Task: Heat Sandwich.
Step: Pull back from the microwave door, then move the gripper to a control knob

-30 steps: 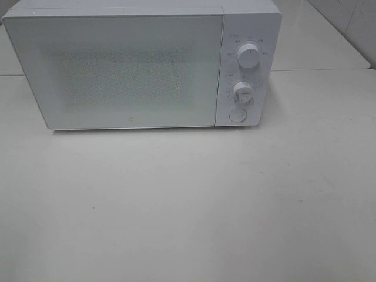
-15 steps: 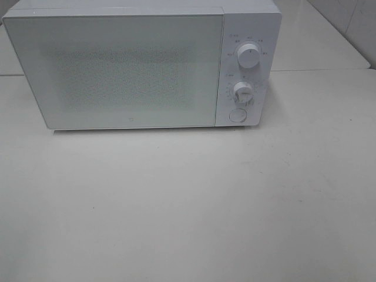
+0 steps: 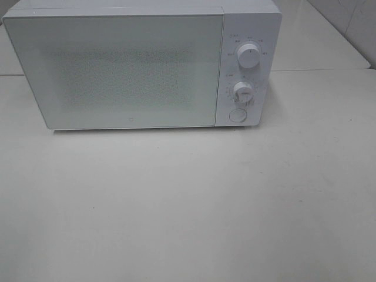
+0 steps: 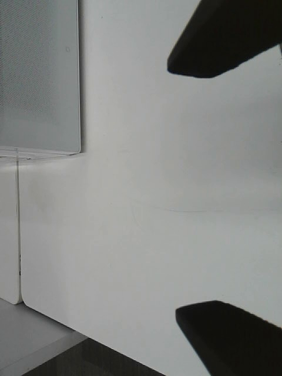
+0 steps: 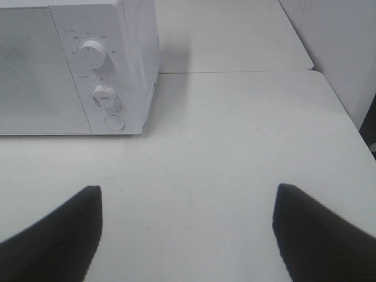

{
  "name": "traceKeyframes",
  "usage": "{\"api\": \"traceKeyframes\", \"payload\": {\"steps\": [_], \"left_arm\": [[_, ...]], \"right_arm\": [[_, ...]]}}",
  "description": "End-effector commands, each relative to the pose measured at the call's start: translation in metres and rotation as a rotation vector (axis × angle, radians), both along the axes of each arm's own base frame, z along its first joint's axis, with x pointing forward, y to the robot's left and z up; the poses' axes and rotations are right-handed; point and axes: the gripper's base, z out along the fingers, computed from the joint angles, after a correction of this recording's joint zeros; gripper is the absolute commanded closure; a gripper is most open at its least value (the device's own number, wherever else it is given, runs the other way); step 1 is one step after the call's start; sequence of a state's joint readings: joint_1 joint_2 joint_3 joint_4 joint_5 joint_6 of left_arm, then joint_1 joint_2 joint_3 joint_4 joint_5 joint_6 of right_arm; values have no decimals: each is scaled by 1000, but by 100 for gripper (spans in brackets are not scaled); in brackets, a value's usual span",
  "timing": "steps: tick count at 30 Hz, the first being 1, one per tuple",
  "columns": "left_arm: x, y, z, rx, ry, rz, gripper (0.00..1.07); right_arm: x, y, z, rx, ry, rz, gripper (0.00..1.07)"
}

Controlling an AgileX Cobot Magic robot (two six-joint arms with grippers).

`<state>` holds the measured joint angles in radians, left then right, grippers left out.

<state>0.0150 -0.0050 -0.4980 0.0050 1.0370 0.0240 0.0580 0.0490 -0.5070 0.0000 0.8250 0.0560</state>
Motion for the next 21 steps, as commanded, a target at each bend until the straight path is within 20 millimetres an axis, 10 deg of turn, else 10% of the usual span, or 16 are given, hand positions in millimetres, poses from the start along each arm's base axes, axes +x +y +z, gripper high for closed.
{"api": "traceKeyframes", "payload": {"steps": [1, 21], "left_arm": [[-3, 0, -1, -5, -30, -2, 8], [-3, 0, -1, -5, -30, -2, 8]], "right_arm": [[13, 1, 2, -4, 13, 1, 31], [100, 6, -1, 0, 146, 2, 31]]}}
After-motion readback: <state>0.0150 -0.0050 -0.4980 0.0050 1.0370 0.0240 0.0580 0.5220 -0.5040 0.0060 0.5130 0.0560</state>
